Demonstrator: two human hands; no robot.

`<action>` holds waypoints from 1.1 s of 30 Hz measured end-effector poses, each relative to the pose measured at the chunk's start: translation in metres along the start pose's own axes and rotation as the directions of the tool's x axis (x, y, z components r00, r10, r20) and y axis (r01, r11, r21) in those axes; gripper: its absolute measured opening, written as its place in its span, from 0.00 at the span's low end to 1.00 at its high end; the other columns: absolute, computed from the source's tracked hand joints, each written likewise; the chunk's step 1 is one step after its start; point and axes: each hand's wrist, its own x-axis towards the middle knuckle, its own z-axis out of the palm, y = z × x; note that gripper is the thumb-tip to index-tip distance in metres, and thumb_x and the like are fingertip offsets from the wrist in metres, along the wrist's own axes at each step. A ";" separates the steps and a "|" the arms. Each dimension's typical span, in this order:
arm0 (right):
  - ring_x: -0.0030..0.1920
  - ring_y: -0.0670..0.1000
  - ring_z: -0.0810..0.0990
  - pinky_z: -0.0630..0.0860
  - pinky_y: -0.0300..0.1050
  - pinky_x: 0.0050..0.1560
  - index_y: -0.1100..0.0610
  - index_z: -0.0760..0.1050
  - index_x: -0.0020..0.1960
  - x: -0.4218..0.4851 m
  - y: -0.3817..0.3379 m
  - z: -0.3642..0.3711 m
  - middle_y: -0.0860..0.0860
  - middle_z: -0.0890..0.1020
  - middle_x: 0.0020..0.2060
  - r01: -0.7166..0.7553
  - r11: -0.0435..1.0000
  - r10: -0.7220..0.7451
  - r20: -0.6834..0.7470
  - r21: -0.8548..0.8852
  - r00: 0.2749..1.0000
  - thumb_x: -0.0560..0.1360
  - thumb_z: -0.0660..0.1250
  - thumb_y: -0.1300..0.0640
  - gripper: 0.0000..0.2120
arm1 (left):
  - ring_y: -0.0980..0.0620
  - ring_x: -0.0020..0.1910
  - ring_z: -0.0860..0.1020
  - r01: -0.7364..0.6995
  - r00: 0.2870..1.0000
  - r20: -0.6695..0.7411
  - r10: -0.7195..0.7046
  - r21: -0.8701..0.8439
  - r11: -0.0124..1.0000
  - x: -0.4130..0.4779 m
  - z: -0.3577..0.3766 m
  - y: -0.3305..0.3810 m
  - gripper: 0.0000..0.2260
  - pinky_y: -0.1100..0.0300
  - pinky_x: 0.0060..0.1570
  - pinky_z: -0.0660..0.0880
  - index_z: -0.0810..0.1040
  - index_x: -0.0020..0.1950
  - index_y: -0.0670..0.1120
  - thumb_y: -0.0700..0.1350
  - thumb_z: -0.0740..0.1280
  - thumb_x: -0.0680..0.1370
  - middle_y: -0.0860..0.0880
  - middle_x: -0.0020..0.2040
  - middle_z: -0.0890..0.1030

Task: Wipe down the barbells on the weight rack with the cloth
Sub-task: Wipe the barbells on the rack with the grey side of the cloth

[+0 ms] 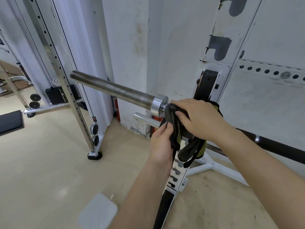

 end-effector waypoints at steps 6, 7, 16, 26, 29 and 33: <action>0.56 0.51 0.83 0.73 0.41 0.54 0.53 0.78 0.67 -0.043 0.014 0.011 0.48 0.84 0.58 -0.096 0.992 0.118 -0.295 0.086 0.948 0.82 0.60 0.49 0.18 | 0.37 0.65 0.78 0.097 0.995 0.017 -0.096 -0.128 0.987 0.026 0.017 0.012 0.17 0.40 0.70 0.71 0.79 0.67 0.40 0.48 0.58 0.86 0.34 0.64 0.80; 0.56 0.51 0.83 0.73 0.40 0.55 0.54 0.79 0.67 -0.050 0.016 0.014 0.49 0.85 0.58 -0.115 0.991 0.133 -0.332 0.074 0.934 0.82 0.60 0.49 0.18 | 0.38 0.67 0.77 0.097 0.995 0.030 -0.093 -0.176 0.980 0.028 0.019 0.010 0.20 0.40 0.71 0.69 0.77 0.69 0.40 0.51 0.57 0.85 0.35 0.65 0.79; 0.62 0.46 0.78 0.74 0.45 0.65 0.51 0.79 0.66 -0.021 -0.005 0.011 0.45 0.83 0.61 -0.018 0.943 0.073 -0.156 0.331 0.985 0.83 0.60 0.57 0.15 | 0.47 0.43 0.84 -0.003 1.000 -0.012 0.005 0.145 0.989 -0.002 0.000 0.013 0.12 0.55 0.44 0.82 0.81 0.56 0.35 0.40 0.61 0.84 0.41 0.45 0.85; 0.60 0.44 0.79 0.69 0.31 0.63 0.54 0.79 0.67 -0.063 0.006 0.017 0.47 0.83 0.60 -0.083 0.942 0.215 -0.397 0.324 0.892 0.83 0.64 0.56 0.14 | 0.46 0.51 0.84 0.088 0.996 0.027 -0.091 0.085 0.992 -0.002 0.027 0.032 0.17 0.54 0.49 0.81 0.81 0.61 0.38 0.46 0.56 0.86 0.40 0.53 0.85; 0.64 0.49 0.80 0.71 0.37 0.68 0.59 0.79 0.66 -0.082 0.006 0.028 0.52 0.83 0.62 -0.044 0.975 0.150 -0.506 0.216 0.850 0.80 0.68 0.62 0.15 | 0.42 0.60 0.82 0.098 0.995 0.005 -0.098 0.085 0.992 -0.002 0.038 0.031 0.19 0.49 0.60 0.78 0.77 0.67 0.37 0.47 0.57 0.85 0.37 0.61 0.82; 0.64 0.48 0.80 0.71 0.40 0.70 0.59 0.80 0.65 -0.091 0.002 0.023 0.52 0.83 0.62 -0.024 0.958 0.167 -0.483 0.287 0.860 0.78 0.69 0.67 0.16 | 0.41 0.56 0.83 0.048 0.994 -0.106 -0.019 0.280 0.959 -0.001 0.038 0.035 0.15 0.48 0.58 0.79 0.82 0.58 0.41 0.48 0.60 0.85 0.40 0.55 0.85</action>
